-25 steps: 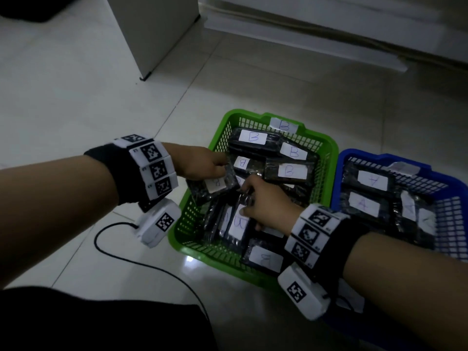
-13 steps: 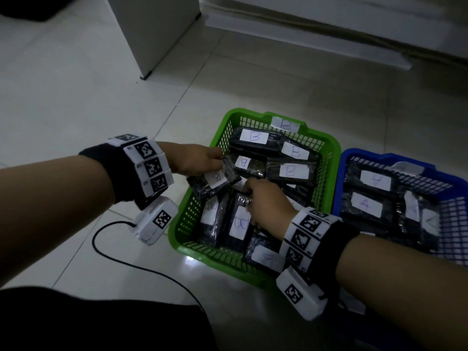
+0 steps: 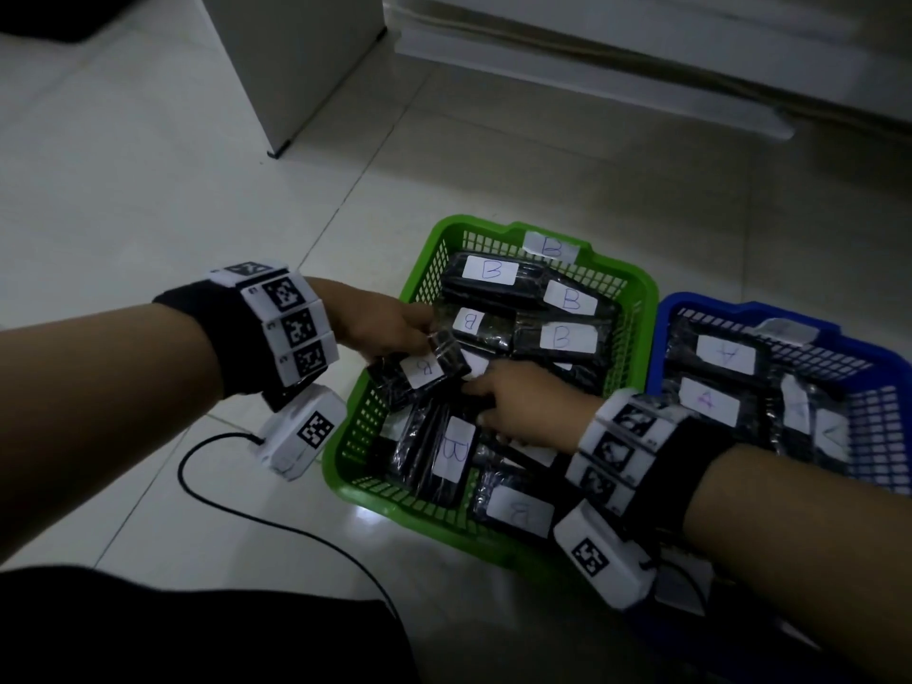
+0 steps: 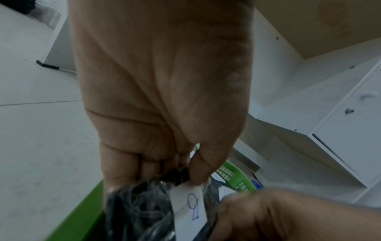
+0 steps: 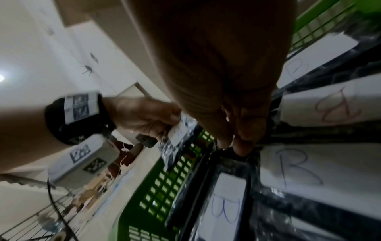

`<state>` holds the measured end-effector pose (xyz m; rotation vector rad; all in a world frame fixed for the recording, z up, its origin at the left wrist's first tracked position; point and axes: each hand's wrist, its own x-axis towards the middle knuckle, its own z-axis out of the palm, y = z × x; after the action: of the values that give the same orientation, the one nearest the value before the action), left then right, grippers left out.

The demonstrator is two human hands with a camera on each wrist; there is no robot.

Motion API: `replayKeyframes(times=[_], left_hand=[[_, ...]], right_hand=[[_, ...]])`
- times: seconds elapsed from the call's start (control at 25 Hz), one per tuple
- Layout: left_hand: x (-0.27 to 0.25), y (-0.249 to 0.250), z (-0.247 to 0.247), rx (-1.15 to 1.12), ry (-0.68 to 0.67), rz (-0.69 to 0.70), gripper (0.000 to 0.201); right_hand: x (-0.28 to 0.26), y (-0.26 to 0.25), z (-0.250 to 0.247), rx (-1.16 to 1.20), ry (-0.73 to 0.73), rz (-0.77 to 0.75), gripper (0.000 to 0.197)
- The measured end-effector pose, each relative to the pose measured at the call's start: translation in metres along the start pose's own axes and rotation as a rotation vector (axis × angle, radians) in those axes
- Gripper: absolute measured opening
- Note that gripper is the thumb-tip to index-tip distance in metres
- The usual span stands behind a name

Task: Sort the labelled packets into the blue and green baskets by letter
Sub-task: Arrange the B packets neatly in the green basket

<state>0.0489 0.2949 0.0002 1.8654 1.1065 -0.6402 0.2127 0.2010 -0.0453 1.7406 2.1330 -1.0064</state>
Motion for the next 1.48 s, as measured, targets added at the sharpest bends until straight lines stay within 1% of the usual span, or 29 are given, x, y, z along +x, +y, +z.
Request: replayKeyframes(times=[0.04,0.08,0.12,0.16,0.2,0.24,0.28,0.36,0.48,0.56,0.6,0.64,0.72,0.76,0.84,0.88,1.0,1.12,1.24,1.28,1.32,1.36,1.44,1.48], left_hand=[[0.001,-0.001,0.0,0.008,0.001,0.01,0.016],[0.003,-0.001,0.0,0.029,0.015,0.026,0.014],[0.005,-0.002,0.001,0.041,0.038,0.049,0.011],[0.007,-0.002,0.003,0.037,0.055,0.067,0.009],[0.009,-0.001,0.004,0.023,0.06,0.078,0.007],[0.011,0.001,0.006,0.007,0.048,0.079,0.007],[0.013,0.003,0.009,-0.005,0.026,0.077,0.007],[0.015,0.008,0.016,-0.033,-0.01,0.062,0.008],[0.02,0.012,0.018,0.051,-0.011,0.089,0.014],[0.021,0.011,0.016,0.017,0.029,0.111,0.007],[0.021,0.01,0.015,-0.005,0.048,0.122,0.003],[0.02,0.01,0.015,-0.012,0.059,0.136,0.002],[0.019,0.012,0.015,0.012,0.059,0.166,0.004],[0.02,0.013,0.017,0.044,0.057,0.179,0.007],[0.021,0.017,0.02,0.113,0.071,0.205,0.016],[0.022,0.018,0.022,0.115,0.076,0.216,0.023],[0.027,0.019,0.025,0.015,0.058,0.23,0.046],[0.032,0.018,0.026,0.012,0.032,0.208,0.047],[0.032,0.017,0.03,-0.016,-0.032,0.177,0.046],[0.032,0.019,0.032,-0.031,-0.063,0.179,0.044],[0.032,0.019,0.035,0.02,-0.077,0.2,0.041],[0.033,0.019,0.036,0.147,-0.069,0.232,0.037],[0.036,0.022,0.039,0.444,-0.004,0.281,0.03],[0.038,0.023,0.04,0.535,0.028,0.297,0.029]], right_hand=[[-0.003,0.005,-0.009,0.044,0.065,0.035,0.031],[-0.007,0.012,-0.018,0.038,0.146,0.083,0.025],[-0.01,0.02,-0.023,-0.021,0.22,0.143,0.023],[-0.014,0.028,-0.026,-0.104,0.258,0.201,0.026],[-0.018,0.035,-0.025,-0.175,0.244,0.25,0.033],[-0.022,0.039,-0.023,-0.221,0.203,0.269,0.042],[-0.024,0.042,-0.018,-0.225,0.169,0.26,0.046],[-0.025,0.043,-0.007,-0.177,0.149,0.205,0.04],[-0.025,0.041,-0.001,-0.142,0.236,0.152,0.03],[-0.027,0.038,-0.003,-0.116,0.306,0.105,0.023],[-0.03,0.035,-0.003,-0.094,0.296,0.086,0.018],[-0.032,0.034,-0.002,-0.078,0.25,0.069,0.016],[-0.036,0.032,0.005,-0.101,0.133,0.058,0.022],[-0.037,0.033,0.008,-0.117,0.111,0.061,0.025],[-0.039,0.036,0.009,-0.102,0.106,0.075,0.027],[-0.04,0.036,0.008,-0.088,0.089,0.08,0.028],[-0.042,0.037,0.003,-0.054,0.026,0.065,0.028],[-0.043,0.043,-0.008,0.04,-0.004,0.089,0.025],[-0.042,0.051,-0.012,-0.021,-0.075,0.09,0.017],[-0.041,0.053,-0.011,-0.033,-0.065,0.088,0.016],[-0.039,0.054,-0.013,-0.026,-0.022,0.087,0.015],[-0.036,0.055,-0.017,-0.011,0.061,0.091,0.015],[-0.027,0.059,-0.03,-0.045,0.273,0.102,0.015],[-0.023,0.063,-0.036,-0.086,0.326,0.109,0.018]])
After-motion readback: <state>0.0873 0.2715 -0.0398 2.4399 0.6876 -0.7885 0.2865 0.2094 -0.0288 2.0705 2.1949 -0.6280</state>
